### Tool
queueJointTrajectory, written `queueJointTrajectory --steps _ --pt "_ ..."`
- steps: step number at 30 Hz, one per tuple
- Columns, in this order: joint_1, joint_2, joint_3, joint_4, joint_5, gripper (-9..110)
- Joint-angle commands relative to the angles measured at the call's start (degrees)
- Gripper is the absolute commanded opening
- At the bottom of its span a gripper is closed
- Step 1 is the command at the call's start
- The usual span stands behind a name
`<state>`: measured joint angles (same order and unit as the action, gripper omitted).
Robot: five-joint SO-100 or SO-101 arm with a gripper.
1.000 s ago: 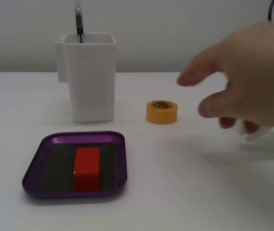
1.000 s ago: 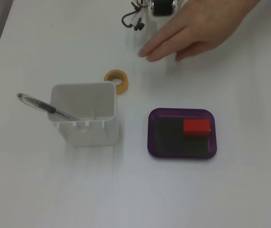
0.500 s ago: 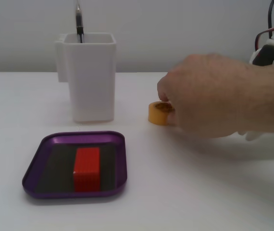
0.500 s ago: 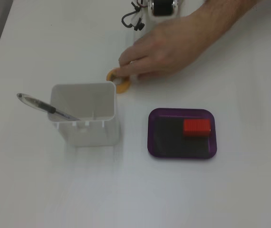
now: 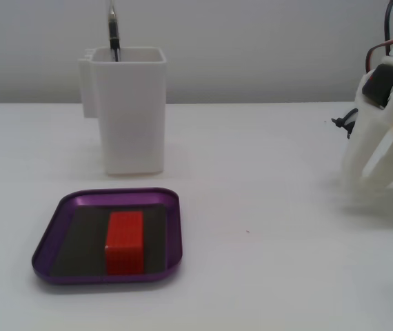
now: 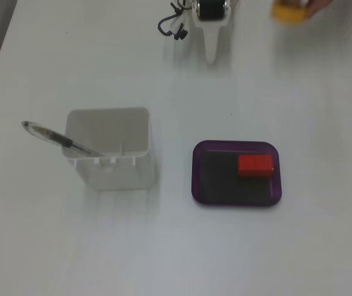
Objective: Pick up the red cube and place it in the box.
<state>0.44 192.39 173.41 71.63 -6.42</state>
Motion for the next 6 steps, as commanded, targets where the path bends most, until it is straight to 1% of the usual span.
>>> queueJointTrajectory --steps 1,6 --pt "-0.09 5.71 0.44 -0.62 -0.09 0" --pt "-0.09 5.71 0.44 -0.62 -0.09 0"
